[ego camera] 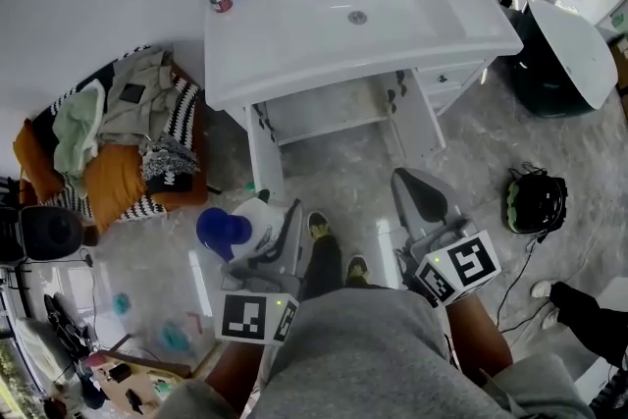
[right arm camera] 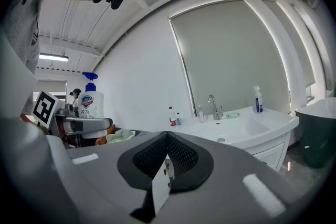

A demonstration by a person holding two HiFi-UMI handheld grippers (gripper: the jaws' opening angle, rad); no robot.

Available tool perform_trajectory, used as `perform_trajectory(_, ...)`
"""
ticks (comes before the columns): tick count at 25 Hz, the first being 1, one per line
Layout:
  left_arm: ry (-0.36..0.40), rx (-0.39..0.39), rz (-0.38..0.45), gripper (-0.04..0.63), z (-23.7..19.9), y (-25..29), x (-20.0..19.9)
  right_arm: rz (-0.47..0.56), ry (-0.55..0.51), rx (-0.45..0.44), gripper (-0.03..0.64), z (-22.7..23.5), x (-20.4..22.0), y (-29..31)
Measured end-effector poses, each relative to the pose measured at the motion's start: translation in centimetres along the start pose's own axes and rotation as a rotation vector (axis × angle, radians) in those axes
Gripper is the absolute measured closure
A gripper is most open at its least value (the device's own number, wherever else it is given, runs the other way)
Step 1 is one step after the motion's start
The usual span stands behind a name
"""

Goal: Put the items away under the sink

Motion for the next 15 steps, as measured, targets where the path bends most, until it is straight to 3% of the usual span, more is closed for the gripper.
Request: perform_trajectory(15,-0.008,0.031,0.011,0.411,-4.3,6.9,-1.1,-0.015,-0.031,0.025,0.618,2.3,-3.0,7.5)
Point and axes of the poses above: the fingertips, and each gripper's own axes: y forward along the fingers, z to its right, x out of its underside, the point moved 6 cm from there along -y, backward along the fingers, and after that the axes turned 8 degrees about -x, right-handed, at the moved point
